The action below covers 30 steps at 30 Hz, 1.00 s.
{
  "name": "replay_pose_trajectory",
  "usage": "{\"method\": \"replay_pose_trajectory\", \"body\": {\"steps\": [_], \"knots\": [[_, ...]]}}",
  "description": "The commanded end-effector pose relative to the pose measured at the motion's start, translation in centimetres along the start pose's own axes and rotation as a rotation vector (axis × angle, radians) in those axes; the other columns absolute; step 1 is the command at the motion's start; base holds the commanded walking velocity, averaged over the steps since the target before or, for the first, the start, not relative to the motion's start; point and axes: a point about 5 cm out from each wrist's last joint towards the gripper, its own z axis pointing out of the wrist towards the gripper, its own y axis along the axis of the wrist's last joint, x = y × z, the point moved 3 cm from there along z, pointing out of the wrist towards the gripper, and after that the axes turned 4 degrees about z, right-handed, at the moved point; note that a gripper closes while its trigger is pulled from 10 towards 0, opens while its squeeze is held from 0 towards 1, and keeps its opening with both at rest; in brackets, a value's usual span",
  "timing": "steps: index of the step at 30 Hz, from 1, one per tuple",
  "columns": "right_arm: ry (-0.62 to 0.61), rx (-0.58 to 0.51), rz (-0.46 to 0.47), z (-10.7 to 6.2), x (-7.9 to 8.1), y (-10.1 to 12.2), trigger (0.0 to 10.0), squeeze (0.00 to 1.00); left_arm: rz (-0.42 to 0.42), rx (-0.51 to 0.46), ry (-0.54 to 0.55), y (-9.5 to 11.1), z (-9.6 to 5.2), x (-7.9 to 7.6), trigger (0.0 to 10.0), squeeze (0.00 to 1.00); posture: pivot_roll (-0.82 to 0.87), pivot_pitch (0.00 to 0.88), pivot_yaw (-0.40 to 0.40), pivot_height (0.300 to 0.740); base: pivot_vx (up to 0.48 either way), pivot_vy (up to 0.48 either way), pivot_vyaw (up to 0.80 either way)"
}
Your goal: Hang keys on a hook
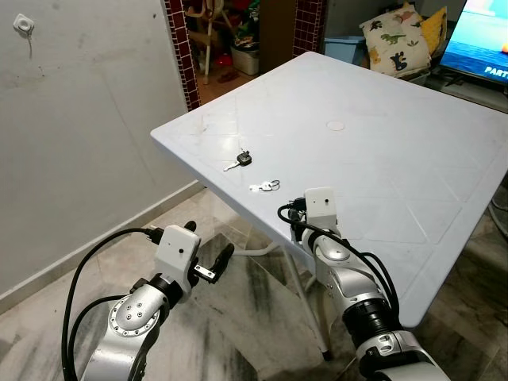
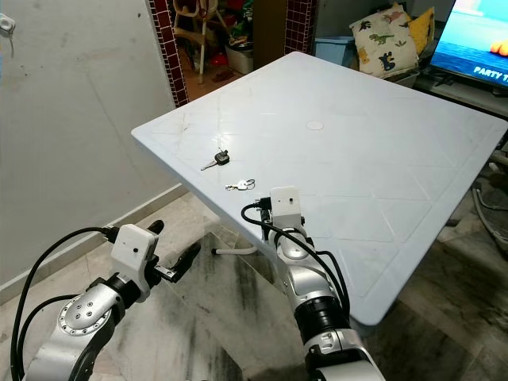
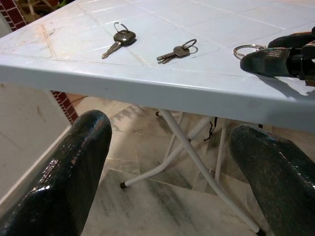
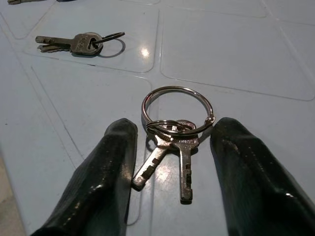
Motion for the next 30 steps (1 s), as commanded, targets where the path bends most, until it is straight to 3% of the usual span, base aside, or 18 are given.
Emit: {"method": "replay_pose_trajectory", "body": {"steps": [1, 30], "knots": [[0.009, 0.026, 0.015, 0.11, 0.26, -0.46, 0.0, 0.00, 0.012, 0.012, 0.002, -0.10, 0.06, 0.17, 10.0, 0.00, 0.01, 0.079, 0.049, 0.740, 0.000, 0.000, 0.00], [0.039, 0.011, 0.037, 0.31, 0.69, -0.13, 0.0, 0.00, 0.026, 0.007, 0.001, -0.05, 0.23, 0.10, 10.0, 0.00, 0.01, 0.065, 0.052, 0.740, 0.000, 0.000, 0.00]]}}
